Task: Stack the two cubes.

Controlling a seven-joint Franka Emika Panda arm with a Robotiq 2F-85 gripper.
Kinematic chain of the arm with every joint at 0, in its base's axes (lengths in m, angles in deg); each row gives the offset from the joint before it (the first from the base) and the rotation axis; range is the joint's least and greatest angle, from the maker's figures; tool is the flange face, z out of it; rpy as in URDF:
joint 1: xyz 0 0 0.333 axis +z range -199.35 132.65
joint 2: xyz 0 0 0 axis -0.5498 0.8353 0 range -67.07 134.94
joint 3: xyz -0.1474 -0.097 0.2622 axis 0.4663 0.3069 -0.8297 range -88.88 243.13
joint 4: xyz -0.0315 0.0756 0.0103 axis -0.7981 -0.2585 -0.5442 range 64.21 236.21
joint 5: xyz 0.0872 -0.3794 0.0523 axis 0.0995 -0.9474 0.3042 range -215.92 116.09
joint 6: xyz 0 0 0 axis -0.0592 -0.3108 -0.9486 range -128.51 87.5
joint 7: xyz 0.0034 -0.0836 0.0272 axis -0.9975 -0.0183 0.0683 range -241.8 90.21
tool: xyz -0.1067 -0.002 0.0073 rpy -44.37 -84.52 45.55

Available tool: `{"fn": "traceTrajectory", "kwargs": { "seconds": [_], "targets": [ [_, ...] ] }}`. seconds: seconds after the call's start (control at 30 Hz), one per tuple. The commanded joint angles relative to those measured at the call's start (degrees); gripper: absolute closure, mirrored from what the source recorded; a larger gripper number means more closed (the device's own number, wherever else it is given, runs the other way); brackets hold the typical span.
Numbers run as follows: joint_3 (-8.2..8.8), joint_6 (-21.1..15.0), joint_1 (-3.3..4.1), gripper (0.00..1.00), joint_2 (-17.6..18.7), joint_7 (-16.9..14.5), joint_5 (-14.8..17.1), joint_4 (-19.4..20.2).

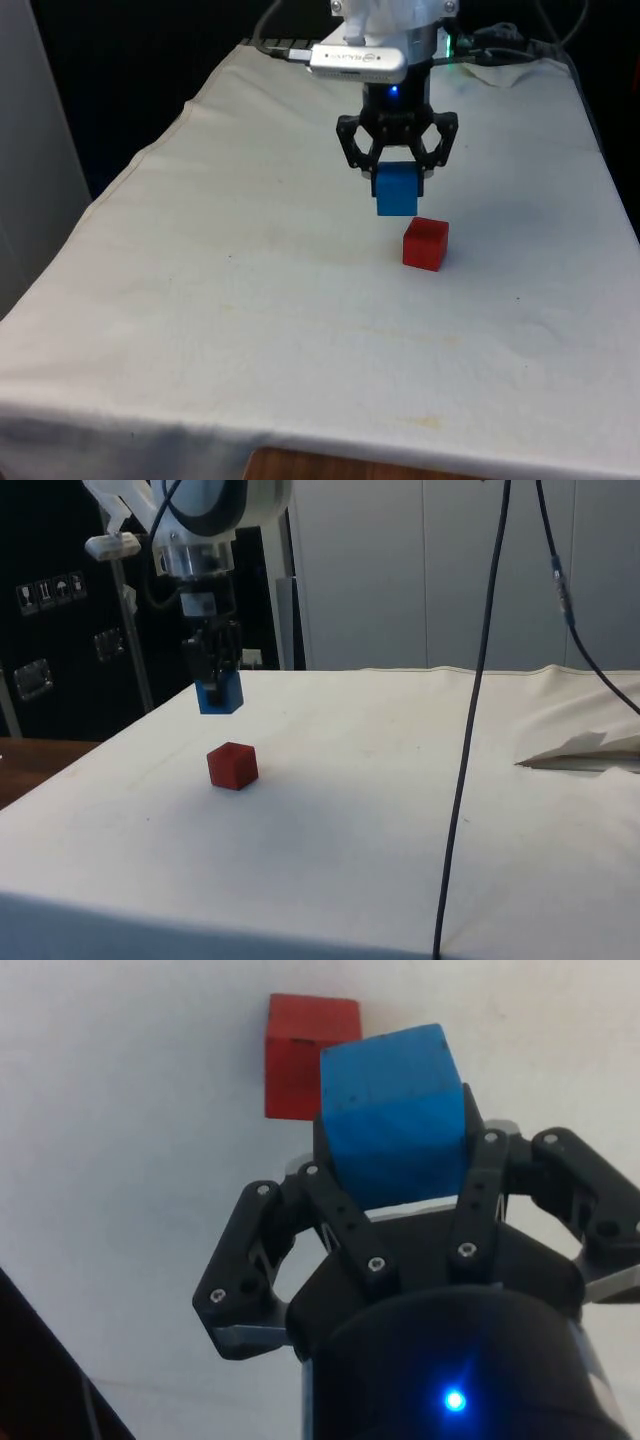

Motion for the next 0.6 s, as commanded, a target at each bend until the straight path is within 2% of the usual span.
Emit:
{"fn": "traceTrajectory", "kwargs": {
  "seconds": [0.0, 0.2, 0.23, 0.27, 0.5, 0.53, 0.57],
  "targets": [
    [0.11, -0.8, 0.57, 1.0, -0.4, 0.8, -0.5, 0.7],
    [-1.03, -1.1, 0.63, 1.0, -0.5, 2.2, -0.7, 1.4],
    [-1.38, -0.3, 0.17, 1.0, -0.1, 1.6, -0.3, 0.7],
    [-1.2, -1.2, 0.69, 1.0, -0.4, 2.4, -0.8, 1.4],
    [-2.75, -1.8, 0.69, 1.0, -0.4, 4.3, -1.5, 2.1],
    [-2.98, -1.0, 0.17, 1.0, -0.1, 3.6, -1.1, 1.5],
    [-2.92, -1.8, 0.63, 1.0, -0.4, 4.5, -1.5, 2.2]
  ]
}}
